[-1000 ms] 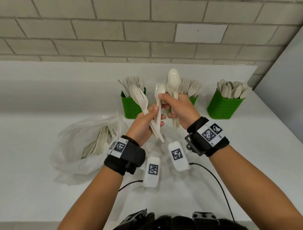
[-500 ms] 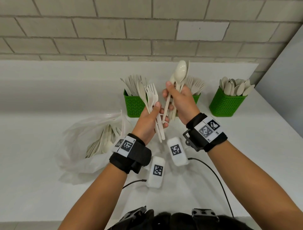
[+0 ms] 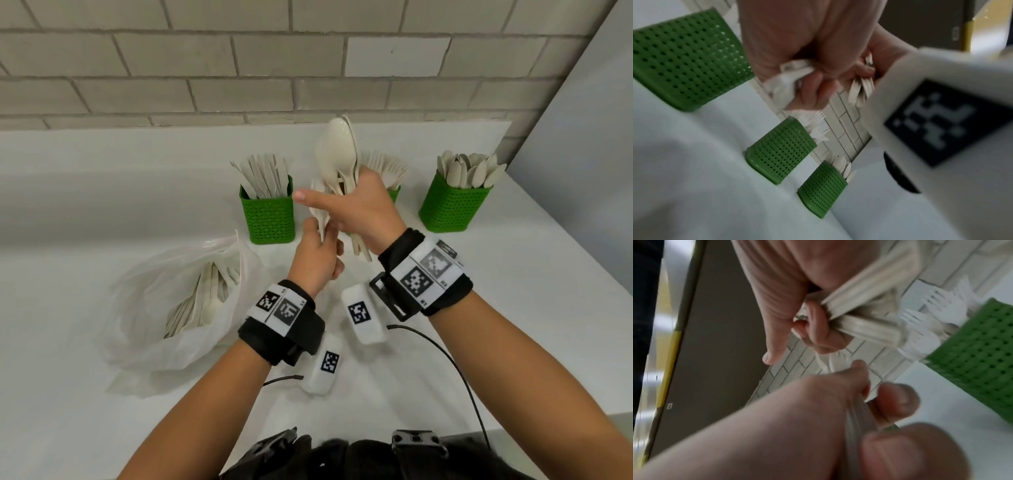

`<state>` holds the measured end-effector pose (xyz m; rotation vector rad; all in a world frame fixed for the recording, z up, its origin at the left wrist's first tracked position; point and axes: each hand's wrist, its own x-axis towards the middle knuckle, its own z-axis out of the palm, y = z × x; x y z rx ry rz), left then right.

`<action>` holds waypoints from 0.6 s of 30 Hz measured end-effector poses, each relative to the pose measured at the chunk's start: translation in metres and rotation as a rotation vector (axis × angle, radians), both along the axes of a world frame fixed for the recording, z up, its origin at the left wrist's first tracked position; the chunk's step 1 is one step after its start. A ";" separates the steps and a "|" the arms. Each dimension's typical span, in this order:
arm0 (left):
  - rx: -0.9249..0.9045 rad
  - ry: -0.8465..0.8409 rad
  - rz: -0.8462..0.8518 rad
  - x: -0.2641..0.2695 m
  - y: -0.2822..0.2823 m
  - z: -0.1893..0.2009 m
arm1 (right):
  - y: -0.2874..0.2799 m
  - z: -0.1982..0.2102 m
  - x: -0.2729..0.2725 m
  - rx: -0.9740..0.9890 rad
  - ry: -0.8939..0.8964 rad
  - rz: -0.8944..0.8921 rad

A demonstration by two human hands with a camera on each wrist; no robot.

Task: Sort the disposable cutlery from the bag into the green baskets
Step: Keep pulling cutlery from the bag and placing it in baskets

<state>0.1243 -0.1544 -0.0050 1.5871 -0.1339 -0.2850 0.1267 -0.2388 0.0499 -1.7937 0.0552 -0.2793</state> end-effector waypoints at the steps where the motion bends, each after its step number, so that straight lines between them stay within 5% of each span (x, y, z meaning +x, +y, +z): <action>1: 0.015 -0.045 0.049 0.000 -0.001 -0.001 | 0.000 -0.001 0.000 -0.036 -0.021 -0.030; 6: 0.108 -0.323 0.132 0.001 0.007 -0.002 | 0.002 -0.012 -0.007 -0.225 0.021 -0.012; 11: 0.117 -0.375 0.115 0.001 0.008 -0.001 | -0.003 -0.005 -0.006 0.178 0.015 -0.076; 18: 0.092 -0.302 0.008 0.004 0.006 -0.005 | -0.019 -0.002 -0.005 0.359 -0.019 -0.128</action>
